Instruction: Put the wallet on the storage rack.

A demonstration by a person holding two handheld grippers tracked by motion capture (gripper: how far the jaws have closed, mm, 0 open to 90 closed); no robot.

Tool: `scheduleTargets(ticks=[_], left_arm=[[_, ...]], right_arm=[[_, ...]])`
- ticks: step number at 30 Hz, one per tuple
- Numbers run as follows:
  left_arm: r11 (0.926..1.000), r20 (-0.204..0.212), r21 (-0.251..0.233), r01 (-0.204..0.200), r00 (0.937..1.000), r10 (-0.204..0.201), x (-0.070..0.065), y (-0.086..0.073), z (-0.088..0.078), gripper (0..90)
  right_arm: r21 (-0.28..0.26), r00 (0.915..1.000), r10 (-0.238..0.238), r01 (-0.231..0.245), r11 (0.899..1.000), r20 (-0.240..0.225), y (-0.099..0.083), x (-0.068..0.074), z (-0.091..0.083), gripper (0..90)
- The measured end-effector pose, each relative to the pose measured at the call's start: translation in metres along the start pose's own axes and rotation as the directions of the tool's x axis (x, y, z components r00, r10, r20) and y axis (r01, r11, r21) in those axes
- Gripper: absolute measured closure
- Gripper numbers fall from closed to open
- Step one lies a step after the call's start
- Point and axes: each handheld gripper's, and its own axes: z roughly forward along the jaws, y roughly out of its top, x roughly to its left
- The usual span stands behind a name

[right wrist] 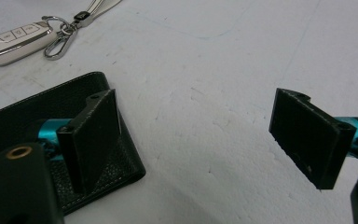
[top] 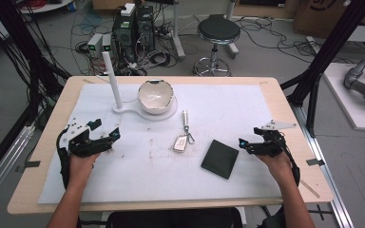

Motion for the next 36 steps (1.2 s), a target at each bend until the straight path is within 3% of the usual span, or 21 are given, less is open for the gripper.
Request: scheduleTargets(ticks=[9,20,23,36], left_arm=[[0.9999,0.012,0.000,0.010,0.9999,-0.010,-0.001,0.000,0.003,17.0],[1.0000,0.017,0.003,0.005,0.9999,-0.005,-0.004,0.000,0.004,17.0],[1.0000,0.020,0.003,0.006,0.9998,-0.006,-0.004,0.000,0.004,17.0],[0.9999,0.025,0.009,0.006,0.9997,-0.006,-0.005,-0.001,0.004,17.1]], right_arm=[[0.004,0.9992,-0.009,0.009,1.000,-0.039,0.002,0.006,0.001,16.6],[0.067,0.9949,-0.038,0.044,0.997,-0.094,-0.002,0.011,0.007,17.9],[0.091,0.9924,-0.048,0.059,0.994,-0.113,-0.002,0.013,0.010,25.8],[0.165,0.9848,-0.074,0.101,0.981,-0.157,-0.005,0.022,0.024,33.8]])
